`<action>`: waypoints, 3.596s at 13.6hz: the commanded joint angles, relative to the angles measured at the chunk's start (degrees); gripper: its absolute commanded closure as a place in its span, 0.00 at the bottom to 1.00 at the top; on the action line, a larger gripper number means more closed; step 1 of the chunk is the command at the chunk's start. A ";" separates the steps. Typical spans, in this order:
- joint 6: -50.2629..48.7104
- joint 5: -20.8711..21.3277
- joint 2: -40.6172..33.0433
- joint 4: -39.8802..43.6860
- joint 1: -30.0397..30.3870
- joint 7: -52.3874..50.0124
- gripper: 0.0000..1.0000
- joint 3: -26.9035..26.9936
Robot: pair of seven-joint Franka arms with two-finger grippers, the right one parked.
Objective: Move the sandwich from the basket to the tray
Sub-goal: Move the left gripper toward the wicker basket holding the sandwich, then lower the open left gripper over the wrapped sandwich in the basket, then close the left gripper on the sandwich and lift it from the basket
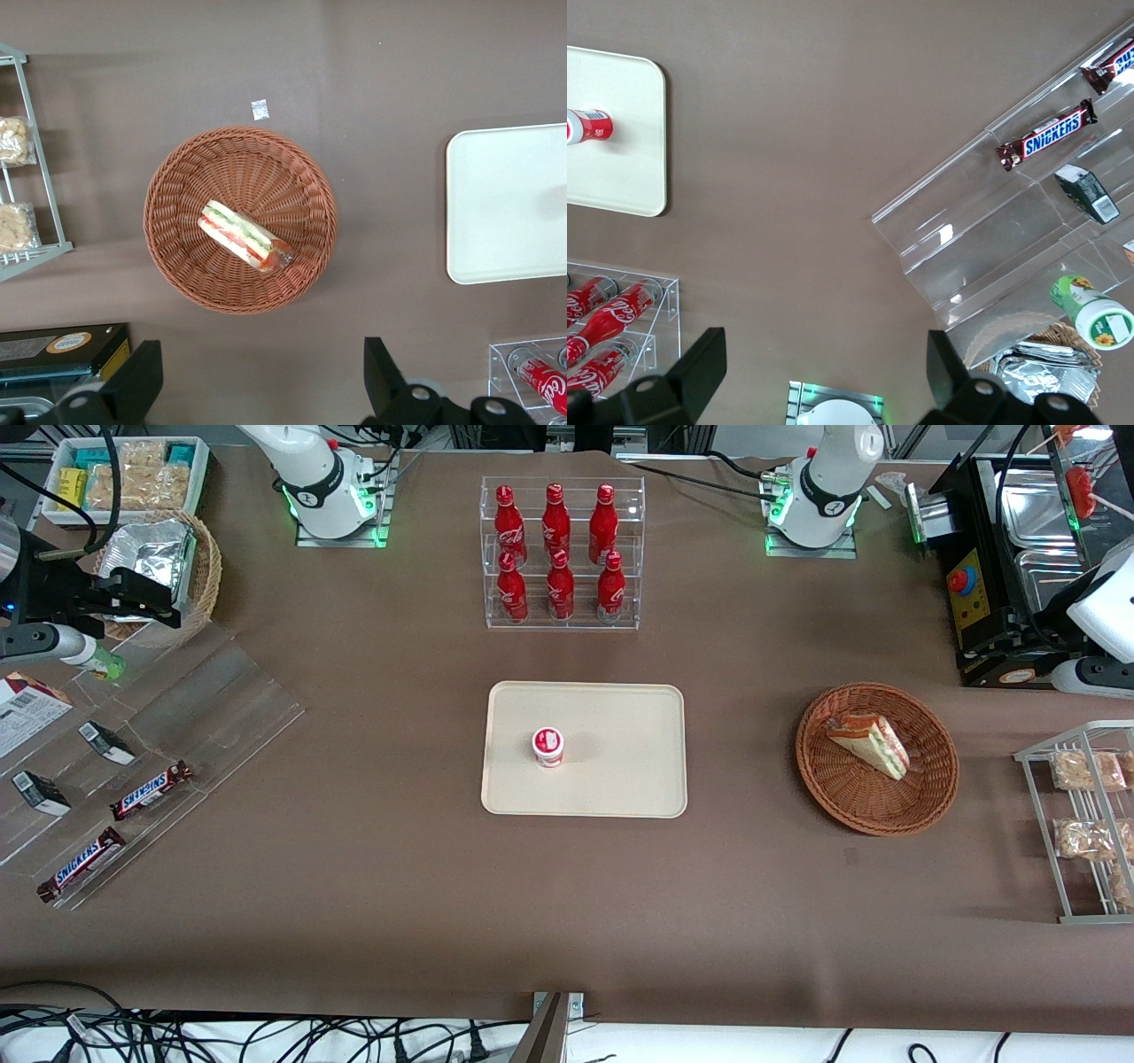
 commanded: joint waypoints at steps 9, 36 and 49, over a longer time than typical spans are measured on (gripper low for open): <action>4.72 4.73 3.79 -3.43 -0.07 -16.20 0.00 0.02; 65.91 13.08 8.71 -49.42 2.92 -57.97 0.55 0.28; 42.94 12.65 5.46 -33.64 2.57 -54.63 1.00 -1.47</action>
